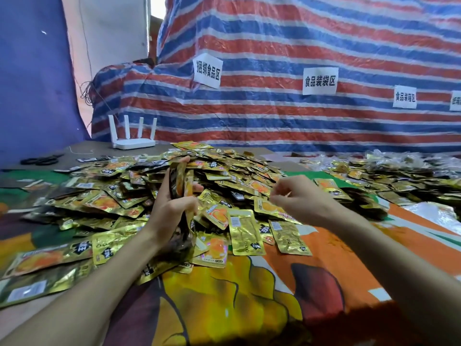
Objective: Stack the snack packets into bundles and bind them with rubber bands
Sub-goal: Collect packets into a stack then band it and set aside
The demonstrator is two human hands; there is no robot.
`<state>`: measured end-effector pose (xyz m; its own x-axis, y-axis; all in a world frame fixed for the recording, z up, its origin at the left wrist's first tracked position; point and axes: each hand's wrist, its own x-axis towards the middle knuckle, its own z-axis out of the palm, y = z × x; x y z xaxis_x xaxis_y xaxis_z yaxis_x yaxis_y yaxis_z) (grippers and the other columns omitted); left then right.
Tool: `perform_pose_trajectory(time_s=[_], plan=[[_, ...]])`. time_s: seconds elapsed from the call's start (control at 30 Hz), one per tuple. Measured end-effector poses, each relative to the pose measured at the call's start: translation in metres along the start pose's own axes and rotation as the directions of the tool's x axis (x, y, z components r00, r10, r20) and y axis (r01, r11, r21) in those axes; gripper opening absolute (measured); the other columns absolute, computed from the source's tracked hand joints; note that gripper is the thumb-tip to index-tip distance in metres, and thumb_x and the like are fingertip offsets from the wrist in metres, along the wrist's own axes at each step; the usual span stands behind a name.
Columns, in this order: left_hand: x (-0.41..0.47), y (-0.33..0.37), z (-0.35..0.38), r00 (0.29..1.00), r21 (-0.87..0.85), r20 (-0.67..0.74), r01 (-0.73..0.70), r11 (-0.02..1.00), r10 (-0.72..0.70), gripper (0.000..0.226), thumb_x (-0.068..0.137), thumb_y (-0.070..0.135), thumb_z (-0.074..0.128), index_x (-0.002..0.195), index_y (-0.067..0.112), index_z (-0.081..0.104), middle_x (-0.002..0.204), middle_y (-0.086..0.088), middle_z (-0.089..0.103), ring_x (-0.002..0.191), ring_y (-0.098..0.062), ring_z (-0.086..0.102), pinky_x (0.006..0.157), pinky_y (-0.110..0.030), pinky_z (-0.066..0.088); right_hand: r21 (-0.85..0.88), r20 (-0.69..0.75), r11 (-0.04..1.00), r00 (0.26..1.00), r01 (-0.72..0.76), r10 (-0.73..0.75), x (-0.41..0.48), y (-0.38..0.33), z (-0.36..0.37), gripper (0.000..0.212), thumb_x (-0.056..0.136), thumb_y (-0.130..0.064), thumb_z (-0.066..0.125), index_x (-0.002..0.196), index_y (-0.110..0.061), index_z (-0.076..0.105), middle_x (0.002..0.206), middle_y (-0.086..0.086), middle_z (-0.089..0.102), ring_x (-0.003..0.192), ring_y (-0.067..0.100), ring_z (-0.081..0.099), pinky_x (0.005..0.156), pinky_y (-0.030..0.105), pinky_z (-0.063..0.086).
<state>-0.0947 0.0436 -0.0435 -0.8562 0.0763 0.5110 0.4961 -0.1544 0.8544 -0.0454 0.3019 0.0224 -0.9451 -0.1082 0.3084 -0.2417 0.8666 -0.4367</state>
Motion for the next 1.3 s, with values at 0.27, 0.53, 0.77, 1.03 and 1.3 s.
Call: perform_pose_trajectory(time_s=[0.27, 0.53, 0.77, 1.03, 1.3], plan=[[0.002, -0.003, -0.005, 0.984, 0.002, 0.031, 0.173, 0.985, -0.173, 0.022, 0.055, 0.006, 0.062, 0.076, 0.008, 0.055, 0.066, -0.006, 0.050, 0.063, -0.023, 0.049, 0.054, -0.030, 0.044, 0.365, -0.089, 0.916, 0.986, 0.164, -0.141, 0.056, -0.069, 0.097, 0.018, 0.098, -0.025, 0.065, 0.090, -0.011, 0.074, 0.072, -0.007, 0.060, 0.064, 0.004, 0.050, 0.059, 0.018, 0.038], [0.012, -0.005, -0.013, 0.963, 0.139, -0.116, 0.260, 0.955, -0.245, 0.055, 0.053, 0.011, 0.064, 0.107, 0.021, 0.068, 0.065, 0.001, 0.057, 0.068, -0.020, 0.058, 0.062, -0.035, 0.050, 0.407, -0.162, 0.884, 0.970, 0.231, -0.179, 0.063, -0.056, 0.118, 0.014, 0.092, -0.026, 0.070, 0.080, -0.021, 0.075, 0.072, -0.009, 0.068, 0.065, 0.001, 0.059, 0.058, 0.016, 0.042], [0.009, -0.003, -0.013, 0.973, 0.172, -0.125, 0.214, 0.962, -0.195, 0.051, 0.057, 0.013, 0.065, 0.105, 0.032, 0.065, 0.069, -0.008, 0.057, 0.068, -0.024, 0.054, 0.071, -0.045, 0.048, 0.459, -0.019, 0.868, 0.979, 0.188, -0.202, 0.056, -0.044, 0.108, 0.022, 0.095, -0.019, 0.066, 0.074, -0.022, 0.069, 0.065, -0.008, 0.062, 0.051, -0.004, 0.051, 0.051, 0.012, 0.039], [0.005, 0.001, -0.014, 0.981, 0.211, -0.097, 0.185, 0.960, -0.168, 0.069, 0.058, 0.011, 0.061, 0.117, 0.045, 0.059, 0.079, -0.014, 0.064, 0.074, -0.019, 0.061, 0.074, -0.037, 0.053, 0.486, 0.056, 0.851, 0.964, 0.201, -0.259, 0.052, -0.042, 0.108, 0.017, 0.091, -0.017, 0.067, 0.081, -0.007, 0.074, 0.064, -0.005, 0.062, 0.054, 0.004, 0.050, 0.051, 0.016, 0.039], [0.003, 0.010, -0.020, 0.952, 0.141, 0.054, 0.290, 0.947, -0.300, 0.079, 0.057, 0.007, 0.061, 0.131, 0.035, 0.056, 0.079, -0.012, 0.075, 0.068, -0.015, 0.068, 0.065, -0.033, 0.053, 0.559, -0.046, 0.803, 0.974, 0.209, -0.221, 0.054, -0.040, 0.107, 0.017, 0.085, -0.016, 0.074, 0.076, -0.003, 0.076, 0.058, -0.002, 0.059, 0.049, 0.004, 0.046, 0.048, 0.015, 0.033]])
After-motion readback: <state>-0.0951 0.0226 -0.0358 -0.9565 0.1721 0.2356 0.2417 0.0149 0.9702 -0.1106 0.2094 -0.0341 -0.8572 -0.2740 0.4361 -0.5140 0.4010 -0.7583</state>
